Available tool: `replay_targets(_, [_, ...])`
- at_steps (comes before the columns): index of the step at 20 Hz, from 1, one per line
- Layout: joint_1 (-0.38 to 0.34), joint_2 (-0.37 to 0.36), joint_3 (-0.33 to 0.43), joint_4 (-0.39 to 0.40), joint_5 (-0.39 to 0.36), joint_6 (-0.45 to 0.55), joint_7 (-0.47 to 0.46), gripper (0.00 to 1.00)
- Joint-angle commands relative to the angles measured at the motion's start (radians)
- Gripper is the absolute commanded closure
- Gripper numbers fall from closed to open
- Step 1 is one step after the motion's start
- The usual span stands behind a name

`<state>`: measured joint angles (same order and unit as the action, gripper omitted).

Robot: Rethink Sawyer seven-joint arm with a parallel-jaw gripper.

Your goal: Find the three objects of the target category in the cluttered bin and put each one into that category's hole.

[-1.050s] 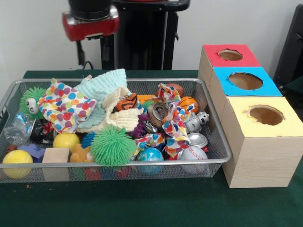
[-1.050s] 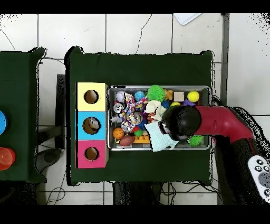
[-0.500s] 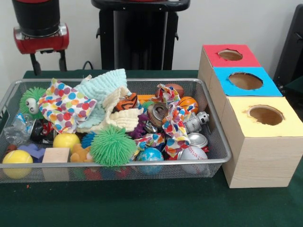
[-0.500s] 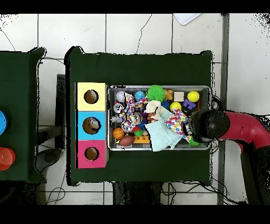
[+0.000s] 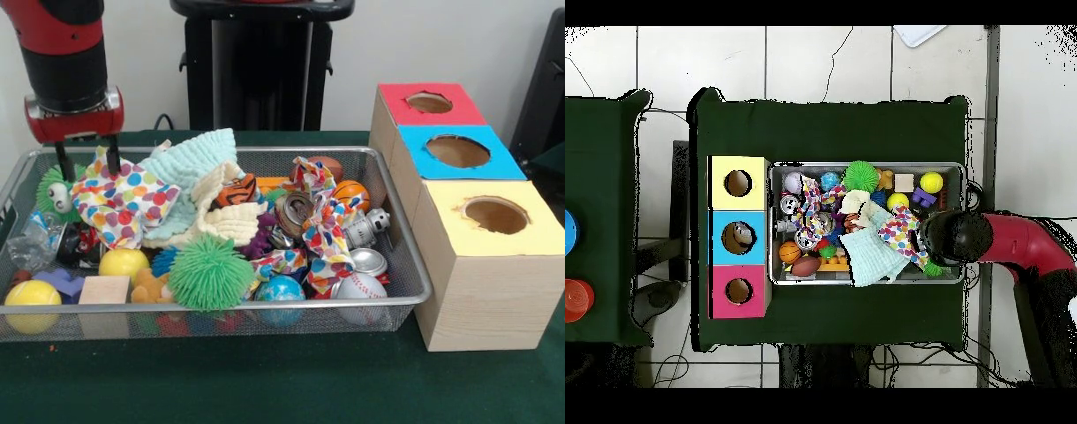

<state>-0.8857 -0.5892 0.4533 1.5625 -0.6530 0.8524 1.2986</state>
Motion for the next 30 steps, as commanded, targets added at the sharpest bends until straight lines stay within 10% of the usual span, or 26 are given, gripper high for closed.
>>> replay_targets(1, [0.000, 0.123, 0.047, -0.084, -0.076, -0.069, -0.156, 0.00])
replay_targets(30, [-0.092, 0.168, 0.107, -0.264, -0.093, 0.089, -0.425, 0.00])
